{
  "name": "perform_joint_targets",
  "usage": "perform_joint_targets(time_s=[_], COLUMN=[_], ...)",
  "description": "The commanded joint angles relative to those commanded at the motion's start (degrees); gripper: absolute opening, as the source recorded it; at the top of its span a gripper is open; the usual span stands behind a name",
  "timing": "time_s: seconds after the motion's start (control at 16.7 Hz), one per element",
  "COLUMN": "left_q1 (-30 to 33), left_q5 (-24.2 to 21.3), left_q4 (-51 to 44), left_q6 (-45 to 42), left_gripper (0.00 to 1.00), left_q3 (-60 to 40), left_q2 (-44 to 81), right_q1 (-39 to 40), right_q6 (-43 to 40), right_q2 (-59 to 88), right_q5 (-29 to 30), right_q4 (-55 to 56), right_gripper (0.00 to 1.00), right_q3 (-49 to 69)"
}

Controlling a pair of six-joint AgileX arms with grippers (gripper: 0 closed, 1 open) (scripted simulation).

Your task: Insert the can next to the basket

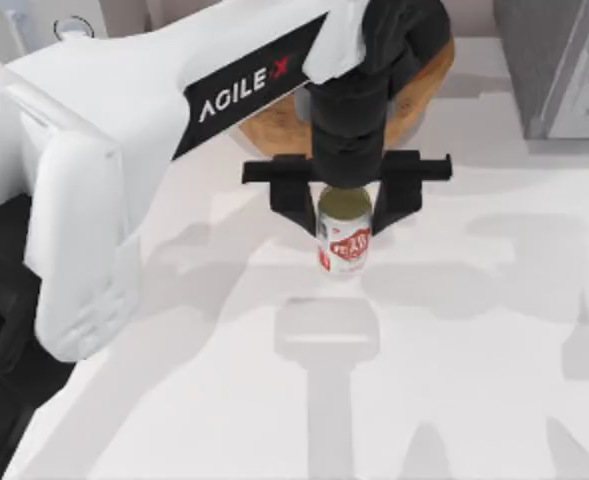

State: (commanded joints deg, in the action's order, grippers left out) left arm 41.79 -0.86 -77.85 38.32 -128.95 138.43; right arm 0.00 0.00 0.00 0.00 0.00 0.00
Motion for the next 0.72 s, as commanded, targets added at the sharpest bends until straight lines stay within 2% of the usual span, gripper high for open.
perform_joint_targets(time_s=[0.18,0.72], left_q1=[1.34,1.31], left_q5=[0.70,0.68], left_q4=[-0.59,1.06], left_q6=[2.97,2.94], left_gripper=[0.00,0.00], left_q3=[-0.40,1.34], left_q2=[2.42,2.40], right_q1=[0.00,0.00], right_q6=[0.00,0.00], right_q2=[0.00,0.00], right_q5=[0.00,0.00], right_q4=[0.00,0.00], right_gripper=[1.00,1.00], right_q3=[0.00,0.00])
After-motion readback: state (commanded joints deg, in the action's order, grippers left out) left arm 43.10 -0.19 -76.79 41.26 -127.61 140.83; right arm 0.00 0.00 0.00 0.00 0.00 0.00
